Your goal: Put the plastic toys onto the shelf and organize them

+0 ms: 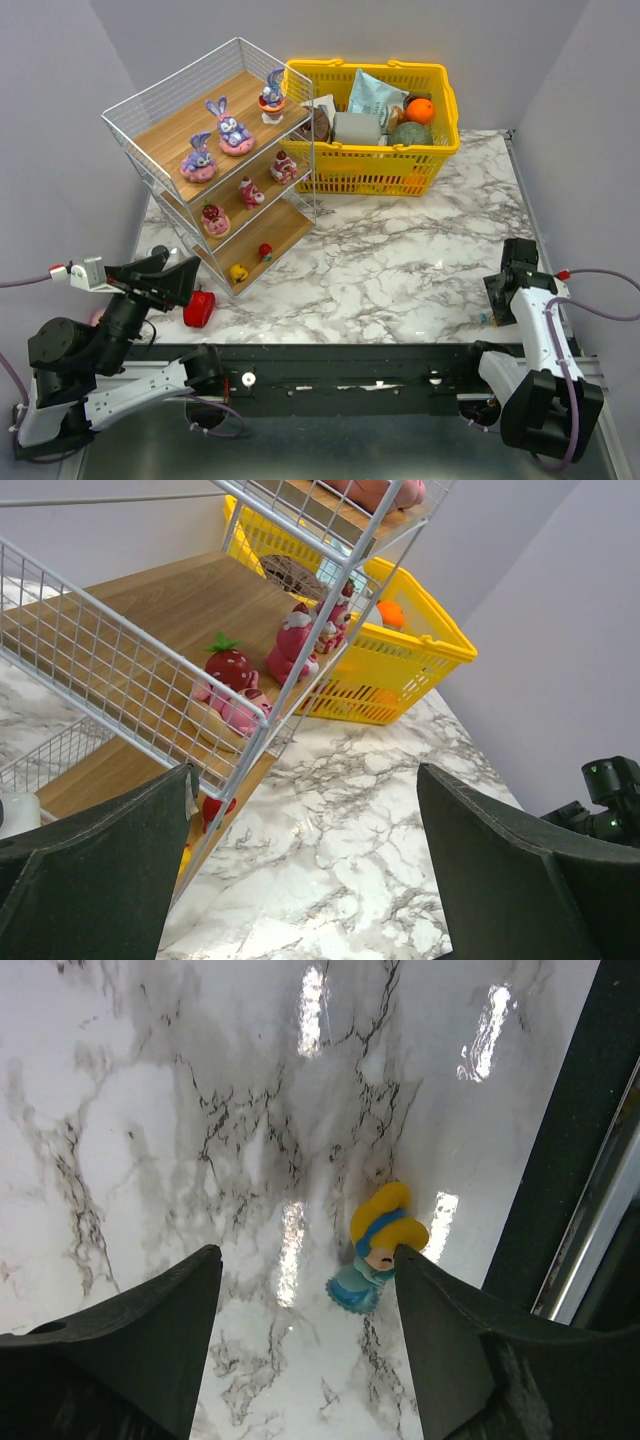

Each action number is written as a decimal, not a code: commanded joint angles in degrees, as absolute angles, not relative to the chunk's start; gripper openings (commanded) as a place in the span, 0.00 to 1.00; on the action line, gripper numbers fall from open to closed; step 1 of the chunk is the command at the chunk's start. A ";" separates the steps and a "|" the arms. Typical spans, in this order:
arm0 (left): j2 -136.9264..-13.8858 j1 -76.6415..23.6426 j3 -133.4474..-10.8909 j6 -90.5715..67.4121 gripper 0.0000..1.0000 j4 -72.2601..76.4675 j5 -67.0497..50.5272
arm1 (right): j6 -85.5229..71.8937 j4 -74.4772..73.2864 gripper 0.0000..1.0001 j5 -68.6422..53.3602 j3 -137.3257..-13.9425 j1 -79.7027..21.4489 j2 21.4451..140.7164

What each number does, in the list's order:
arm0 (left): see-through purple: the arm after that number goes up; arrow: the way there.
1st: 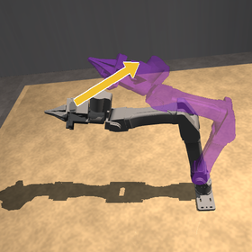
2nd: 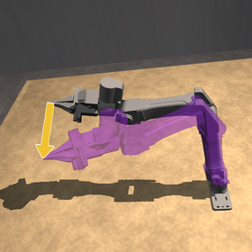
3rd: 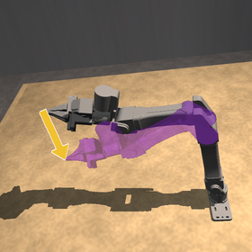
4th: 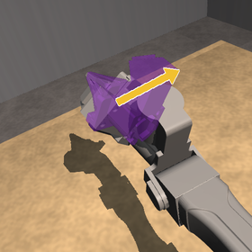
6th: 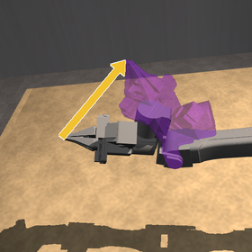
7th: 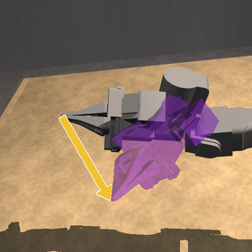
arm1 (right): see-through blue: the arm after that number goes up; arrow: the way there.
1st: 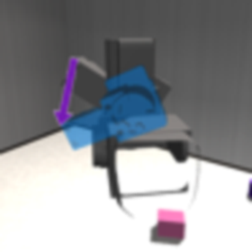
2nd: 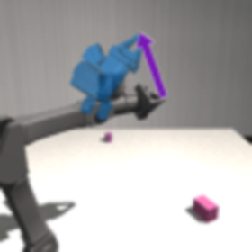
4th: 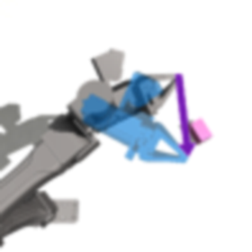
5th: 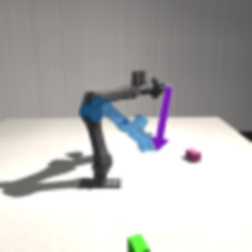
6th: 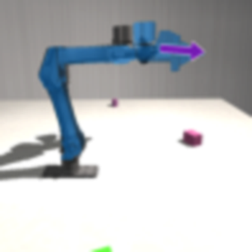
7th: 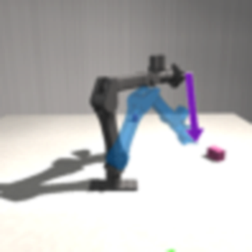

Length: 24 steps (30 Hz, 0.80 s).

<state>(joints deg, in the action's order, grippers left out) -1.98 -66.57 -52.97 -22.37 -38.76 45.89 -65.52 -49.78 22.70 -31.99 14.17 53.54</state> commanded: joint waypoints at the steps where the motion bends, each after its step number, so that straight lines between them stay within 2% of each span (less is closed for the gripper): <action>1: -3.25 -67.32 -54.40 -22.50 0.99 -37.27 44.91 | -63.11 -46.59 0.73 21.27 -30.76 17.13 53.17; 9: -4.92 -67.24 -54.93 -22.06 0.99 -36.65 44.12 | -63.55 -43.95 0.57 19.07 -27.60 18.19 52.82; 12: -4.92 -67.32 -55.02 -22.15 0.99 -36.56 44.03 | -62.41 -42.72 0.40 18.46 -27.16 18.19 53.70; 17: -5.45 -67.24 -55.37 -22.15 0.99 -36.83 43.86 | -58.28 -39.21 0.21 15.56 -25.67 18.19 53.00; 18: -5.54 -67.24 -55.37 -22.15 0.99 -36.83 43.77 | -57.58 -38.76 0.14 15.12 -25.49 18.19 52.82; 21: -5.80 -67.24 -55.28 -22.24 0.99 -36.74 43.07 | -53.36 -36.04 0.01 10.39 -25.22 18.19 52.21; 24: -6.15 -67.32 -55.11 -22.50 0.99 -36.56 41.93 | -48.70 -32.79 0.00 2.92 -25.40 18.19 51.68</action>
